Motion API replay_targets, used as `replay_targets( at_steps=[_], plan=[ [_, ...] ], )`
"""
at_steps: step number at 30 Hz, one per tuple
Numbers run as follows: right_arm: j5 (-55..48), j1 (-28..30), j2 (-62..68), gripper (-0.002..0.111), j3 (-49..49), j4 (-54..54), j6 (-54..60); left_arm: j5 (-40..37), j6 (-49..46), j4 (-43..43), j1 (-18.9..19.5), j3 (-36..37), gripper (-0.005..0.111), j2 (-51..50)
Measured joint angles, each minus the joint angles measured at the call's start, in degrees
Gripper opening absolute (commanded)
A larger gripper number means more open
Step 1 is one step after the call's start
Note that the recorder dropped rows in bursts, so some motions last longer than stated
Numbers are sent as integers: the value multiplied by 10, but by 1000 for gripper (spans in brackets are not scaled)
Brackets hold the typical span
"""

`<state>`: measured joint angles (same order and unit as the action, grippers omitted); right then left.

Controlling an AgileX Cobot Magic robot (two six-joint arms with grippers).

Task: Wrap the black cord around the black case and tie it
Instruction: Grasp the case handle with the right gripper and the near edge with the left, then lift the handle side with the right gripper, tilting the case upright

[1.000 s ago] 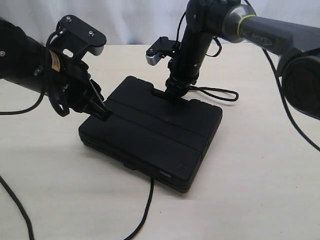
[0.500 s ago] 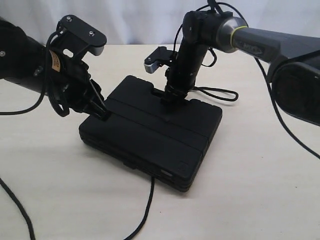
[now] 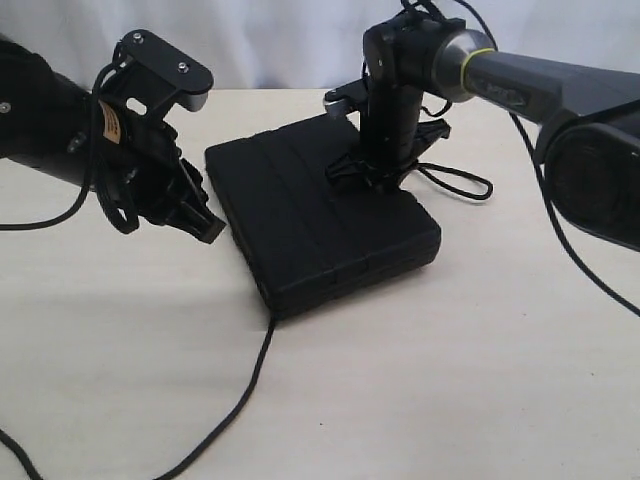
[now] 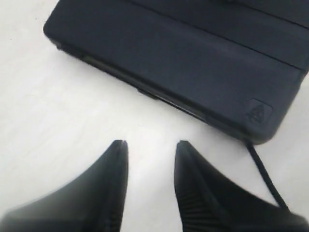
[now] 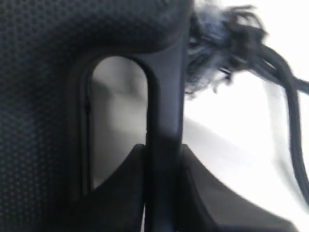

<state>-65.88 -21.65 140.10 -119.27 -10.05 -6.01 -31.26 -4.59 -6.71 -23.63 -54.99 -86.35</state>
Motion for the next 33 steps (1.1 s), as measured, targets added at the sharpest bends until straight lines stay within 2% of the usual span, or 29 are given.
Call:
replay_targets(
  at_steps=[3, 6, 13, 19, 25, 28, 33],
  plan=[
    [-23, 8, -4, 4, 0, -17, -77, 0, 0, 0, 0, 0, 32, 0],
    [-37, 16, -10, 4, 0, -17, -108, 0, 0, 0, 0, 0, 32, 0],
    [-50, 16, -45, 4, 0, -5, -122, 38, 0, -18, 0, 0, 32, 0],
    [-53, 16, -81, 4, 0, 47, -118, 53, -24, -28, 0, 2, 32, 0],
    [-53, 15, -116, 4, 0, 83, -111, 156, -47, -46, 0, 64, 32, 0],
    [-53, 15, -132, 4, 0, 122, -96, 243, -47, -51, 0, 117, 32, 7],
    [-53, 15, -138, 4, 0, 175, -84, 432, -51, -95, 0, 232, 32, 47]
  ],
)
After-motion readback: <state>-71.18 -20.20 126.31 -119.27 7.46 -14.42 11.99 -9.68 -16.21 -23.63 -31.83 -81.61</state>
